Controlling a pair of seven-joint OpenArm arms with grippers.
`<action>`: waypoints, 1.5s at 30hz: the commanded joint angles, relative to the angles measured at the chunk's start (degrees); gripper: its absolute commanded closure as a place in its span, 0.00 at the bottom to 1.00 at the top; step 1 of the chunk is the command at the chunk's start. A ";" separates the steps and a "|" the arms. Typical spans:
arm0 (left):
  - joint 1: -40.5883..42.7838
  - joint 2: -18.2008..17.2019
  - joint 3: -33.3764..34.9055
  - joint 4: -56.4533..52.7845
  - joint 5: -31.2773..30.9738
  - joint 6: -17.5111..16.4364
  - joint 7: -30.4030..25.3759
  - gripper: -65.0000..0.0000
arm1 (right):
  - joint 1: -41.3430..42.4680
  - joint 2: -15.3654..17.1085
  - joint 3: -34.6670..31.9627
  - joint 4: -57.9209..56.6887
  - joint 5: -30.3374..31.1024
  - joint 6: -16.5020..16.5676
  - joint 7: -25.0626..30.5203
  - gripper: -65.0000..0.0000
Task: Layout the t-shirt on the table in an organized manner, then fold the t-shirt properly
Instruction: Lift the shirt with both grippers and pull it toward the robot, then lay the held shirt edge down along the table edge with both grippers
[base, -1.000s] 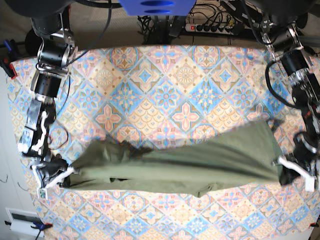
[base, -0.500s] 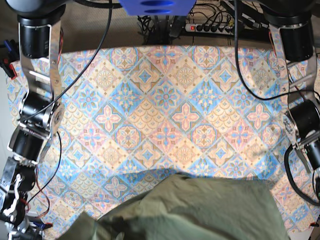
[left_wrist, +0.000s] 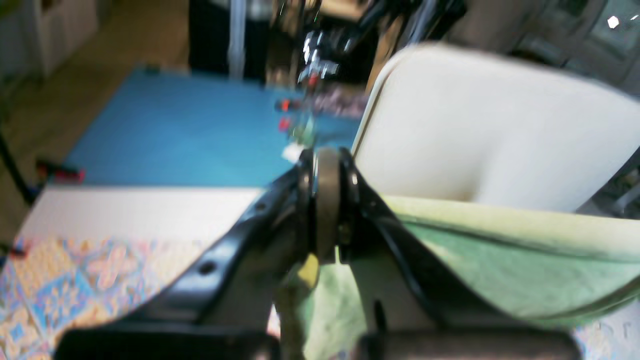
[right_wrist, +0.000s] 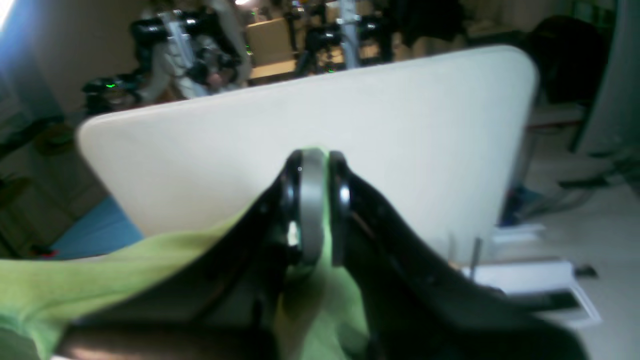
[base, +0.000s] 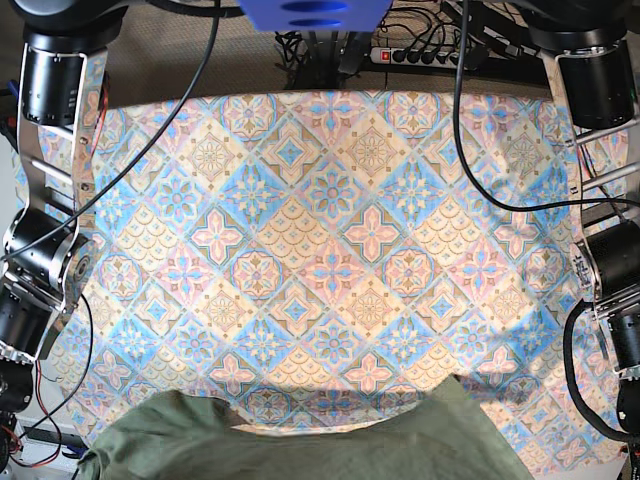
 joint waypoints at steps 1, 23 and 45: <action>-1.99 -0.60 -0.32 0.82 -0.17 0.27 -1.19 1.00 | 2.64 0.45 0.06 1.39 0.74 0.05 1.97 0.99; 46.77 -12.12 -14.39 56.56 -9.84 0.18 21.40 1.00 | -51.87 4.23 11.93 44.82 14.10 0.05 -22.91 0.99; 96.62 -9.92 -35.92 66.84 -17.40 0.10 22.54 1.00 | -83.08 4.32 13.86 56.34 15.24 0.05 -31.35 0.99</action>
